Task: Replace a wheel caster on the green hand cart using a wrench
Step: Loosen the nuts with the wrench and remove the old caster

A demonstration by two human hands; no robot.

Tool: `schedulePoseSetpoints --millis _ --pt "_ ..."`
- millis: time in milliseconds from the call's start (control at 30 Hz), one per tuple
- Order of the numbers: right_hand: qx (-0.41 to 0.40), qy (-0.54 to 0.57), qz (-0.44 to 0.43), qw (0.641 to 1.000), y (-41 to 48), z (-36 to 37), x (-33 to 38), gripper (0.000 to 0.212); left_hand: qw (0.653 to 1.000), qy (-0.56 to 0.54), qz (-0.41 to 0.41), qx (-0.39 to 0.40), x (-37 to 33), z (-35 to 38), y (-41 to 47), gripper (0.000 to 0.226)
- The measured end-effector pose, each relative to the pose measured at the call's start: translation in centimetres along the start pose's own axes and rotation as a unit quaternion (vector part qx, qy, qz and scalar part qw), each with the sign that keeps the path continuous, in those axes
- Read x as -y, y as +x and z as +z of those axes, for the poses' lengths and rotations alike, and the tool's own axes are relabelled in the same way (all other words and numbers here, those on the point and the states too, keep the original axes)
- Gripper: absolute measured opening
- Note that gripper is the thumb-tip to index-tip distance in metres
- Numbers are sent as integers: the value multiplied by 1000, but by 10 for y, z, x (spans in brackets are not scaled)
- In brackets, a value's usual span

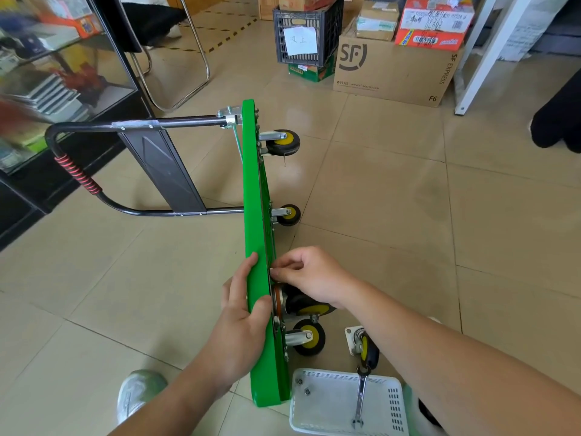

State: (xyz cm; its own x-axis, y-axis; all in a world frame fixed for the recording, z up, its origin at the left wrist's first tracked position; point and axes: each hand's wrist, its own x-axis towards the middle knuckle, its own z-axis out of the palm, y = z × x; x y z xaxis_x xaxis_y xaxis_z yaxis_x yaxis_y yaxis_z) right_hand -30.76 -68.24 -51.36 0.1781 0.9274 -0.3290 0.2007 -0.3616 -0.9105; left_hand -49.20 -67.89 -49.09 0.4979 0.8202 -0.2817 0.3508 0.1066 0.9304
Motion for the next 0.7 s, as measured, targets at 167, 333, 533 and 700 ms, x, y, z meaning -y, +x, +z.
schedulePoseSetpoints --millis 167,333,533,700 --pt "7 9 7 1000 3 -1 -2 18 1000 5 -1 -1 -1 0 -1 65" --pt "8 12 -6 1000 3 1 -3 19 1000 9 2 -1 0 -1 -1 63" --pt "2 -5 -8 1000 2 -3 1 12 1000 13 4 -2 0 0 0 65" --pt "15 22 5 1000 3 -3 0 27 1000 13 5 1 0 0 1 64"
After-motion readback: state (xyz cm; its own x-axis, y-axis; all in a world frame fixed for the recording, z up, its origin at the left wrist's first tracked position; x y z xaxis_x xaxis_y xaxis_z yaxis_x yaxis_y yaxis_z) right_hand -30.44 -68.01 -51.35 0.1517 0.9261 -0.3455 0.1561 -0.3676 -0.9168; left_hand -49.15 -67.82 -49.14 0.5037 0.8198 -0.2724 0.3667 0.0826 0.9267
